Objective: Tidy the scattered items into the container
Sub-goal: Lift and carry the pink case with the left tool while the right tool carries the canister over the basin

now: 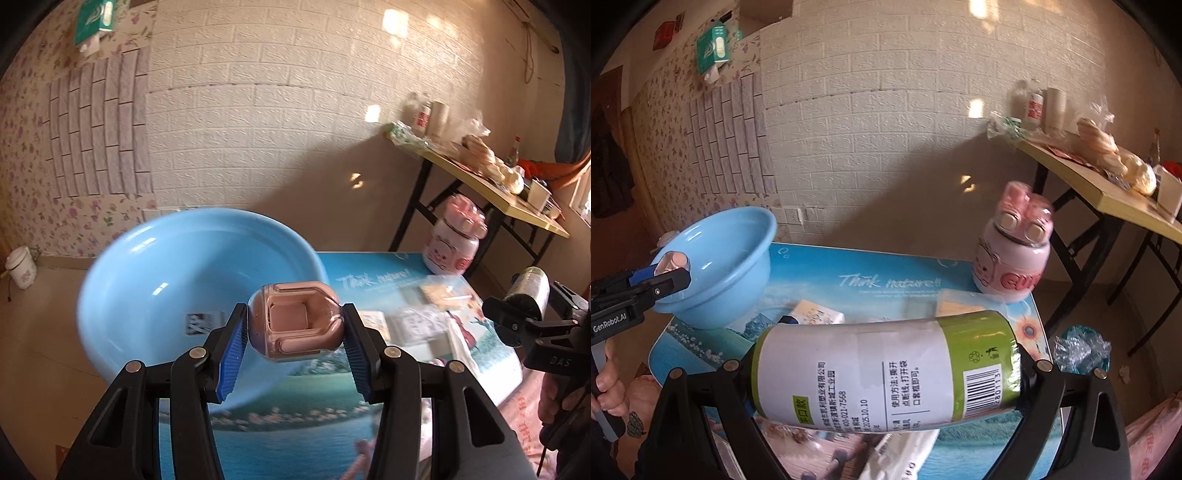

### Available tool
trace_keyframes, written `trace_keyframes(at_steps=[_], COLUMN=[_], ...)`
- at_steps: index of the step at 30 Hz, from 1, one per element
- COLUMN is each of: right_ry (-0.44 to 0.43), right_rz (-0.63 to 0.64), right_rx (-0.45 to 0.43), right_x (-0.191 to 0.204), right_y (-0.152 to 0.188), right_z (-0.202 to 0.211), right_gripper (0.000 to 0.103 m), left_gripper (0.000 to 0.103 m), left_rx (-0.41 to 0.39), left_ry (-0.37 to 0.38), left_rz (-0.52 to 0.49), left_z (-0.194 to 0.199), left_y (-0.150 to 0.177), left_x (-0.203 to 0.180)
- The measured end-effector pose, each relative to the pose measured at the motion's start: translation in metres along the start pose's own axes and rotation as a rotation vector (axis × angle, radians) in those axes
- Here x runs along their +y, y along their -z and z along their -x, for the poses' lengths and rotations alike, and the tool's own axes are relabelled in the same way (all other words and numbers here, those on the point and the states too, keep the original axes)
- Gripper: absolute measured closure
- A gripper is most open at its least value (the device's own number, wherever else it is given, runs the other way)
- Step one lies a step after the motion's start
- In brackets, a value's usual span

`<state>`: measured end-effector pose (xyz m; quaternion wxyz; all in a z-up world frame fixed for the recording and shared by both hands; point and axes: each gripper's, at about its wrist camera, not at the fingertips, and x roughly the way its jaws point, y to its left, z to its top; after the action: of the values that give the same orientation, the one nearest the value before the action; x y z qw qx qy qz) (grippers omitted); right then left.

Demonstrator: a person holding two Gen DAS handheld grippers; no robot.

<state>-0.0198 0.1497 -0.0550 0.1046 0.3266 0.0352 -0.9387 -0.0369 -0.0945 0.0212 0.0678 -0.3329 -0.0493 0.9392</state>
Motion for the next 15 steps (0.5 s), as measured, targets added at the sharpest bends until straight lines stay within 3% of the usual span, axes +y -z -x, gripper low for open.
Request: trace_keyframes(at_steps=[15], right_ry=[-0.215], right_rz=[0.158], right_rx=[-0.039], right_x=[0.125], right_y=[-0.061], right_z=[-0.029], right_gripper=[0.006], left_gripper=[0.055], left_rx=[0.021], left_ry=[-0.109], left_rz=[0.052], left_z=[-0.018], left_y=[-0.008], left_x=[0.072])
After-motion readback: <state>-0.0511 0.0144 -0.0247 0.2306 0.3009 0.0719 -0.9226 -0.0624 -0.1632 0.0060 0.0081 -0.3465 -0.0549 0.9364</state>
